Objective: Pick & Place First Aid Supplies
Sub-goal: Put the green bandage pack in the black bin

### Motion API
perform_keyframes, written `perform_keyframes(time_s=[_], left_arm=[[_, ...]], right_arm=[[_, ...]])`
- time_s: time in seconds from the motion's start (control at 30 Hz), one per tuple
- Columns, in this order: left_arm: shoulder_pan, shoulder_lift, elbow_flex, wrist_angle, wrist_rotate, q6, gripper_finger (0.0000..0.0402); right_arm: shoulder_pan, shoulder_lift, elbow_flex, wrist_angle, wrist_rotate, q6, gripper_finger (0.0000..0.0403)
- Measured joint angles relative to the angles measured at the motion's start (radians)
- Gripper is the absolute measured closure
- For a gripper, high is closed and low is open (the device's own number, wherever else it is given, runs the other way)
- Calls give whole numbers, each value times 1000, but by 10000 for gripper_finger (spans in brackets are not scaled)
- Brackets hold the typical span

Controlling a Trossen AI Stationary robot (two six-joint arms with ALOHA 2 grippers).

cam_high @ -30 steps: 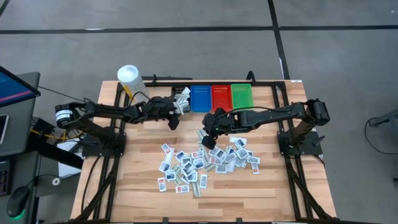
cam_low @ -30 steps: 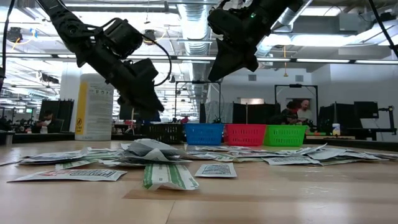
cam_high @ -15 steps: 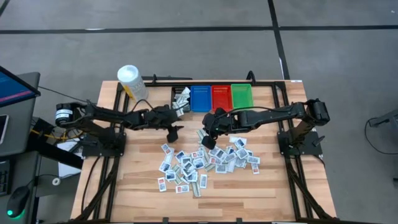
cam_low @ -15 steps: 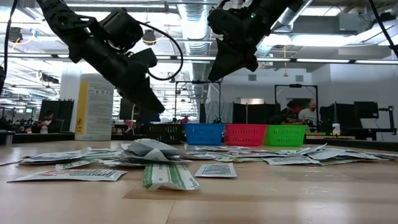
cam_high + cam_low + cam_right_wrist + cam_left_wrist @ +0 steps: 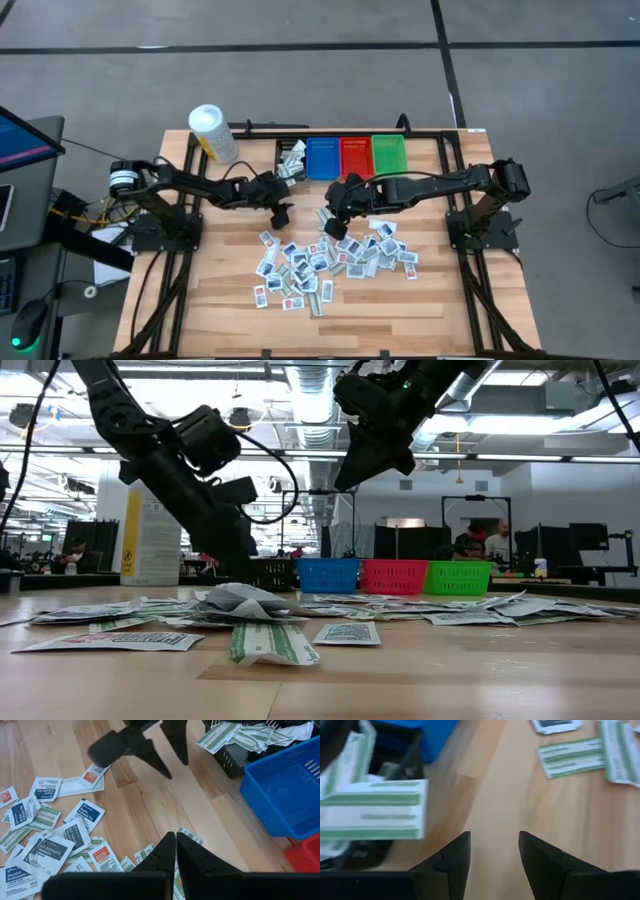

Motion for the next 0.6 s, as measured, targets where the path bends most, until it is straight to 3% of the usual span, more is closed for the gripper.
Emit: perform_keyframes(time_s=[0.4,0.6], left_arm=[[94,-109,0,14,-167,0,234],[158,-136,0,15,-167,-59,234]], right_arm=[[-1,0,0,-3,0,0,393],[-1,0,0,-3,0,0,393]])
